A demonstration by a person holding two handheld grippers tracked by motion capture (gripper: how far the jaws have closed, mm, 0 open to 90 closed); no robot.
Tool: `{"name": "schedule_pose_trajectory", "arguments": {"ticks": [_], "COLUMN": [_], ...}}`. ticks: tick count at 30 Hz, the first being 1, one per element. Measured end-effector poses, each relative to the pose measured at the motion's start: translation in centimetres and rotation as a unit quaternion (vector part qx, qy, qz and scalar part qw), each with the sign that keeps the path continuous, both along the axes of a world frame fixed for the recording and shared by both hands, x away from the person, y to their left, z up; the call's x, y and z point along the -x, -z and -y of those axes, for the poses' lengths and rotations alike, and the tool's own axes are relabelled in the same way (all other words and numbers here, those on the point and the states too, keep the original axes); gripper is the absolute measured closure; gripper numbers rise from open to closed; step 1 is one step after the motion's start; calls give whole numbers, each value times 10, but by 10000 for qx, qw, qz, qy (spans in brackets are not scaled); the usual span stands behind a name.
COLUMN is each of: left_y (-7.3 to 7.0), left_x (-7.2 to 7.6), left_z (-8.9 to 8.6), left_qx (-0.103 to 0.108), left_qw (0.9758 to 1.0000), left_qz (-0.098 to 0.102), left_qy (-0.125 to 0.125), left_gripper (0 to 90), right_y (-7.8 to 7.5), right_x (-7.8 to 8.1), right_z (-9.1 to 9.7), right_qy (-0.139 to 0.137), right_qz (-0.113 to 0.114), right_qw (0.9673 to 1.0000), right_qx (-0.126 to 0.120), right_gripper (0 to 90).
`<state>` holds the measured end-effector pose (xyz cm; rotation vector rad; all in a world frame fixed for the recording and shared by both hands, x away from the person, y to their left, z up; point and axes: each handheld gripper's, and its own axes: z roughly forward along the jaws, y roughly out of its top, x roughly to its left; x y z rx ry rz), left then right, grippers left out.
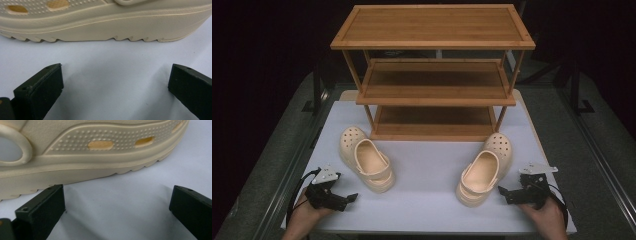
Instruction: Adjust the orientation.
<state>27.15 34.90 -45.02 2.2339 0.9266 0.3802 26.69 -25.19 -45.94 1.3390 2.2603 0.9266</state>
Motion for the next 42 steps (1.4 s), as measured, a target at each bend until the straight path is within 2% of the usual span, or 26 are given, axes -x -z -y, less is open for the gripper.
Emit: {"name": "schedule_pose_trajectory", "arguments": {"ticks": [9, 10, 12, 14, 15, 16, 17, 19, 21, 25, 27, 30, 35, 42], "left_y": [0, -1, -3, -5, -5, -7, -9, -11, -15, -23, -29, -33, -41, -60], "left_x": [0, 1, 2, 2, 2, 3, 3, 3, 2, -1, -5, -8, -13, -31], "left_z": [0, -1, -3, -4, -4, -6, -7, -10, -12, -15, -17, -17, -19, -24], "left_qx": [-6, 86, 128, 98, 98, 119, 141, 134, 174, 245, 292, 345, 337, 279], "left_qw": [10000, 9999, 9998, 9999, 9999, 9998, 9998, 9999, 9998, 9994, 9990, 9987, 9985, 9987], "left_qz": [-1, 81, 122, 110, 110, 116, 114, 66, 51, 7, -101, -145, -137, -66], "left_qy": [-5, -19, -33, -85, -85, -60, -61, -76, -88, -248, -331, -338, -408, -425], "left_gripper": [3, 41, 148, 195, 254, 254, 409, 528, 718, 899, 900, 900, 900, 900], "right_y": [0, 0, 0, 0, 0, 0, 0, 0, 0, 0, 0, 0, 0, 0], "right_x": [0, 0, 0, 0, 0, 0, 0, 0, 0, 0, 0, 0, 0, 0], "right_z": [0, 0, 0, 0, 0, 0, 0, 0, 0, 0, 0, 0, 0, 0], "right_qy": [4, 7, 8, 7, 7, 8, 9, 10, 10, 9, 9, 8, 5, 10], "right_qz": [-6, -6, -6, -6, -6, -6, -9, -8, -7, -6, -7, -2, 1, -8], "right_qw": [10000, 10000, 10000, 10000, 10000, 10000, 10000, 10000, 10000, 10000, 10000, 10000, 10000, 10000], "right_qx": [-2, -4, -6, 7, 7, 8, 7, 7, 8, 16, 16, 16, 16, 9], "right_gripper": [0, 0, 0, 0, 0, 0, 0, 0, 0, 0, 0, 0, 0, 0]}}
